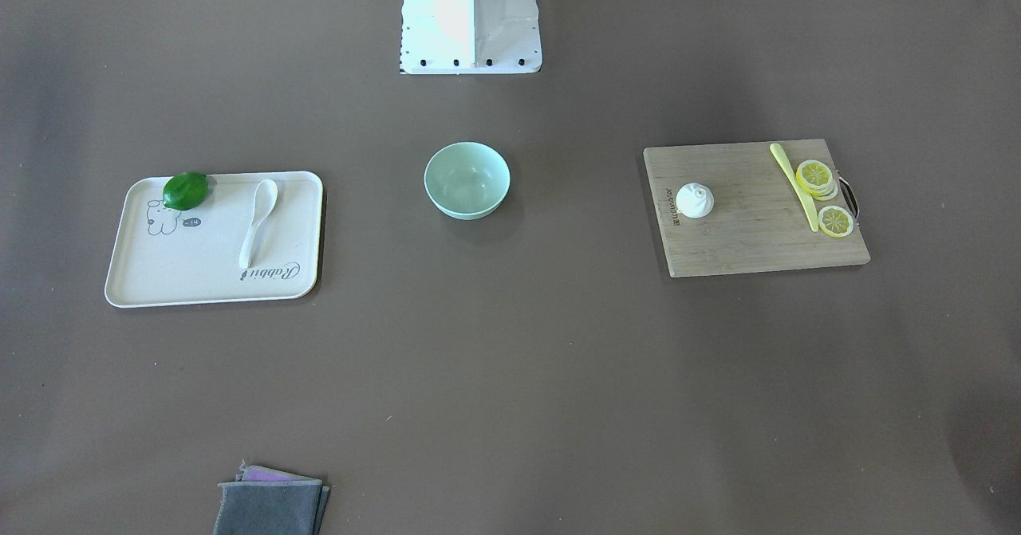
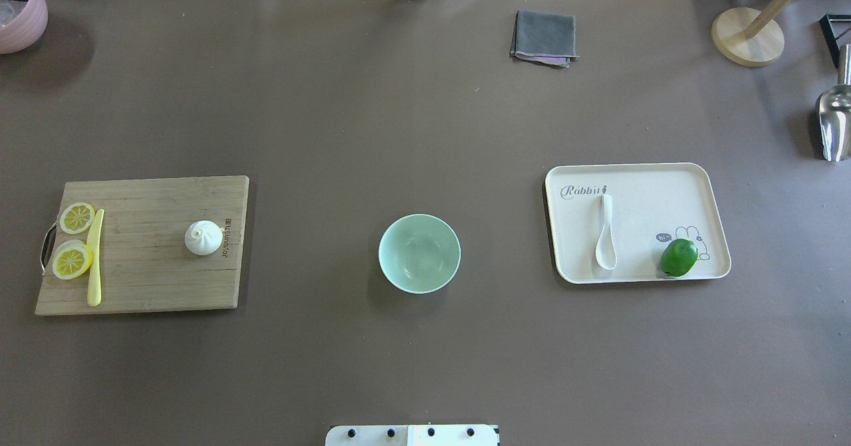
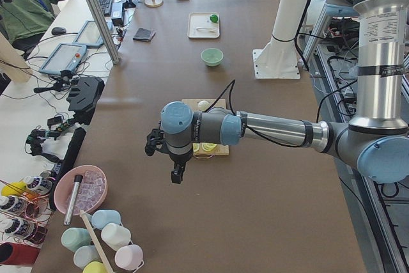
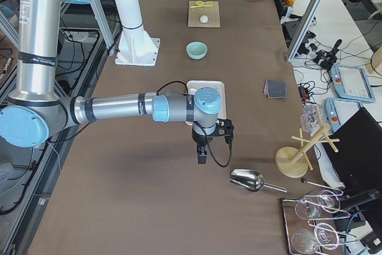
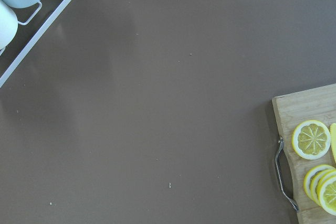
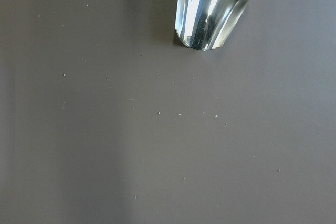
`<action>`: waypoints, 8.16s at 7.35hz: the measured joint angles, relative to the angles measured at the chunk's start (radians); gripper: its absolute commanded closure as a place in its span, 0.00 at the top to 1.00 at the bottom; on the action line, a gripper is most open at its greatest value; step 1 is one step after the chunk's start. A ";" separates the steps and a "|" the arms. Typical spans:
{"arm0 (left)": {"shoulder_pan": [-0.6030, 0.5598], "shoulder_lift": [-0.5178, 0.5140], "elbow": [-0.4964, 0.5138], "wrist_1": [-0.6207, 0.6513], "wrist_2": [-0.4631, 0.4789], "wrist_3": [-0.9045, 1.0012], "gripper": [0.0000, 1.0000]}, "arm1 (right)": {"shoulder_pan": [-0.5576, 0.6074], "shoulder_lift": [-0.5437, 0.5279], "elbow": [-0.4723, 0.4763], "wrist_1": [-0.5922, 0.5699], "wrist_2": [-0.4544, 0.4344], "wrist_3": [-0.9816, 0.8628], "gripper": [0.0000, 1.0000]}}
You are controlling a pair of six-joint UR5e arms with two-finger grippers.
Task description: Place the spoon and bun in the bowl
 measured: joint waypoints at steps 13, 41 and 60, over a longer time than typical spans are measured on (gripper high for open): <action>-0.001 -0.012 -0.084 -0.082 0.002 -0.004 0.98 | 0.000 0.117 0.156 0.008 0.013 0.000 1.00; 0.226 -0.044 0.011 -0.629 0.011 -0.355 0.98 | -0.921 0.270 -0.063 0.574 -0.686 1.272 0.00; 0.237 -0.055 0.021 -0.629 0.009 -0.359 0.98 | -1.131 0.866 -0.071 -0.125 -1.011 1.803 1.00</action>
